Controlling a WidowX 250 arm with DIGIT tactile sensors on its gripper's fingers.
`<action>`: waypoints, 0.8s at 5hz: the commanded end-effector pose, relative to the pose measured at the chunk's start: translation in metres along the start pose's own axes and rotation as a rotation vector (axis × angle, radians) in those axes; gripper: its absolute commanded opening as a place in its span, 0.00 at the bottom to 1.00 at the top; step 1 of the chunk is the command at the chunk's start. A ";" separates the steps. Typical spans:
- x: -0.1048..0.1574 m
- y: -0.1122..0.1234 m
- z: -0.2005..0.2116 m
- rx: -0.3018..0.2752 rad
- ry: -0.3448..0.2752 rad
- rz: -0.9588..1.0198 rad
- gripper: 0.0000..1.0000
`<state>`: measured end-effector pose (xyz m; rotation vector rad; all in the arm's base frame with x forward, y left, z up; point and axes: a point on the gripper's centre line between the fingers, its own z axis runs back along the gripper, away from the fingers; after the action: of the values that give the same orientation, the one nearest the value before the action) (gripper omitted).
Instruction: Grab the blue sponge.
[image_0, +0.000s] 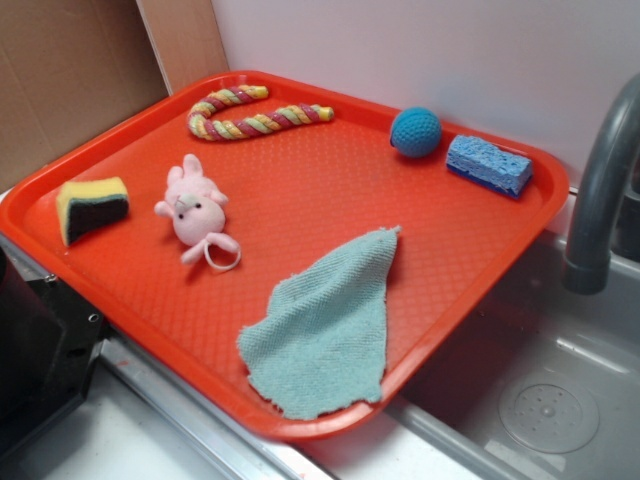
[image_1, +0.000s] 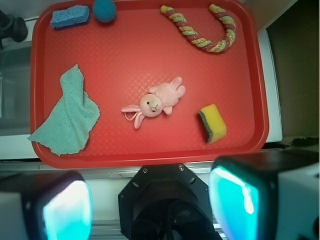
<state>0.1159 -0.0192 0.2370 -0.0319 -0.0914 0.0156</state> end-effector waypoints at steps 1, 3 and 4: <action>0.000 0.000 0.000 0.000 0.000 0.000 1.00; 0.093 -0.019 -0.056 -0.130 -0.404 0.231 1.00; 0.093 -0.019 -0.056 -0.130 -0.404 0.231 1.00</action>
<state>0.2065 -0.0356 0.1806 -0.1624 -0.4782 0.2541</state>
